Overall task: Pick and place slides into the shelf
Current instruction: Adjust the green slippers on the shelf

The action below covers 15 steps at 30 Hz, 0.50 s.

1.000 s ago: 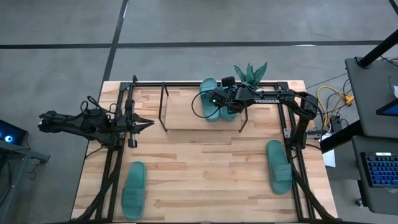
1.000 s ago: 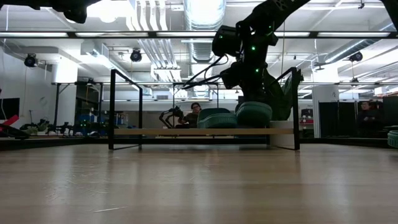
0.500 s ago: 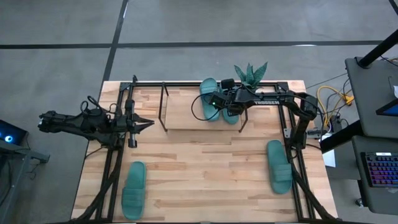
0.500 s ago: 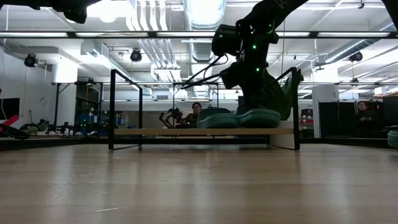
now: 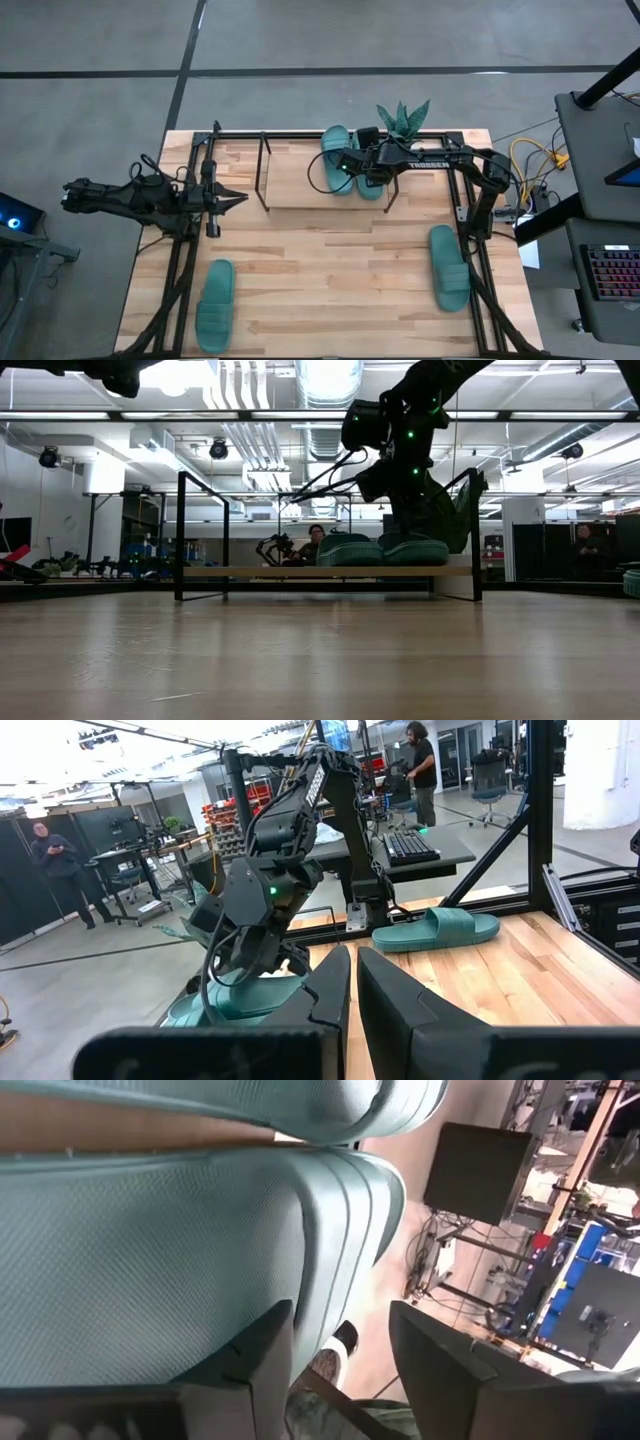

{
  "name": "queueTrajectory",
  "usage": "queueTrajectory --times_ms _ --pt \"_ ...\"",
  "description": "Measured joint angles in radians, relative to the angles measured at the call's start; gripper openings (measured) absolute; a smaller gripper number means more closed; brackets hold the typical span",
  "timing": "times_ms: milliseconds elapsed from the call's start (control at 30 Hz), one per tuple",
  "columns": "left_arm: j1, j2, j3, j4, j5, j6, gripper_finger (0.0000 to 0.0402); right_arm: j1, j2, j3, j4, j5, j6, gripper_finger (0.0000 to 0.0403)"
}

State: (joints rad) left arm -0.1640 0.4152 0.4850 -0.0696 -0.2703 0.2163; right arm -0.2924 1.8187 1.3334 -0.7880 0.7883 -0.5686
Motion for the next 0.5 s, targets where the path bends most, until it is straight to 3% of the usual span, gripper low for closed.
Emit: queueTrajectory --times_ms 367,500 --pt "0.0 0.0 -0.001 0.0 0.0 0.0 0.0008 0.038 -0.045 0.001 -0.023 -0.011 0.064 0.016" --pt "0.0 0.0 -0.001 -0.001 0.0 0.0 0.0008 0.059 -0.077 0.001 0.043 -0.138 0.063 0.016"
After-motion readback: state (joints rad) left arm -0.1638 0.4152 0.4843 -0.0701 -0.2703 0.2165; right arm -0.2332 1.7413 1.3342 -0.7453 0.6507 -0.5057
